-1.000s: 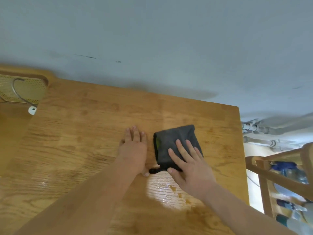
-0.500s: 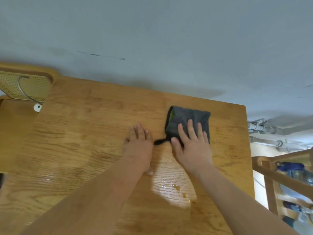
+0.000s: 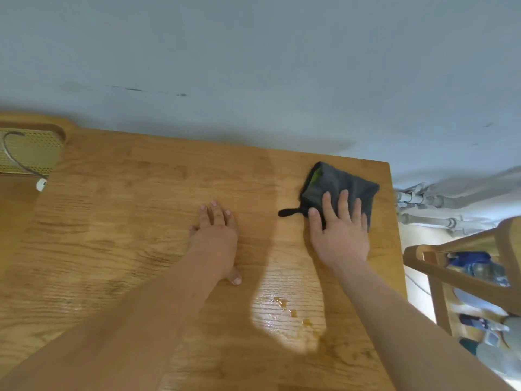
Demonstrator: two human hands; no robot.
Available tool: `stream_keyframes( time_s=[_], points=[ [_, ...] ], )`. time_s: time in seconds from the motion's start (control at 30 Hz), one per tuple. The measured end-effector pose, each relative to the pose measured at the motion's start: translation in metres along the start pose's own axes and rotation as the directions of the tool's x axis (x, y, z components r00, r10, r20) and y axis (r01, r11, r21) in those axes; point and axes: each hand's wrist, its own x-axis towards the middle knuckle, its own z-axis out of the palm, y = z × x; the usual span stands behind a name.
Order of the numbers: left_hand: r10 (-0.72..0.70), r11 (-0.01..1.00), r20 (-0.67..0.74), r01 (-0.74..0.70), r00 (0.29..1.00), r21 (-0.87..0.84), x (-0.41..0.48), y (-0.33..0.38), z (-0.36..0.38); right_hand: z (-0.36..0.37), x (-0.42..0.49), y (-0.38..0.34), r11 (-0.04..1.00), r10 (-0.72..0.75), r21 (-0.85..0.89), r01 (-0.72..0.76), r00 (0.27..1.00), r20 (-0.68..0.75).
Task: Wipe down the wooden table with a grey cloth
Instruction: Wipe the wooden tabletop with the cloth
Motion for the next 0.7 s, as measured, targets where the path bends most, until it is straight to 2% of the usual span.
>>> stream_keyframes(
  time_s=[0.07,0.23,0.3,0.43,0.5,0.63,0.7],
  points=[
    [0.002,1.0,-0.023,-0.002,1.0,-0.014,-0.002,0.0,0.003,0.016,-0.034,-0.014,0.999,-0.032,0.007,0.032,0.999,0.007],
    [0.011,0.998,-0.042,-0.013,0.999,-0.054,-0.005,0.0,0.002,0.031,-0.082,0.009,0.938,-0.331,-0.076,0.339,0.938,0.102],
    [0.016,0.996,-0.063,-0.021,0.998,-0.082,-0.007,-0.003,0.003,0.018,-0.068,0.019,0.944,-0.313,-0.069,0.324,0.94,0.135],
    [0.02,0.991,-0.093,-0.032,0.995,-0.131,-0.012,-0.01,0.011,0.013,-0.056,-0.014,0.993,-0.117,0.015,0.116,0.983,0.14],
    [0.002,0.987,-0.129,-0.022,0.992,-0.16,-0.021,-0.008,0.02,0.026,-0.071,-0.036,0.997,-0.079,-0.002,0.08,0.988,0.135],
    [0.047,0.986,-0.323,-0.096,0.945,-0.135,-0.054,-0.001,0.049,0.057,-0.114,-0.049,0.973,-0.228,-0.004,0.23,0.965,0.128],
    [0.08,0.982,-0.317,-0.129,0.945,-0.138,-0.07,-0.003,0.068,0.072,-0.139,-0.047,0.948,-0.317,0.012,0.318,0.94,0.125]
  ],
)
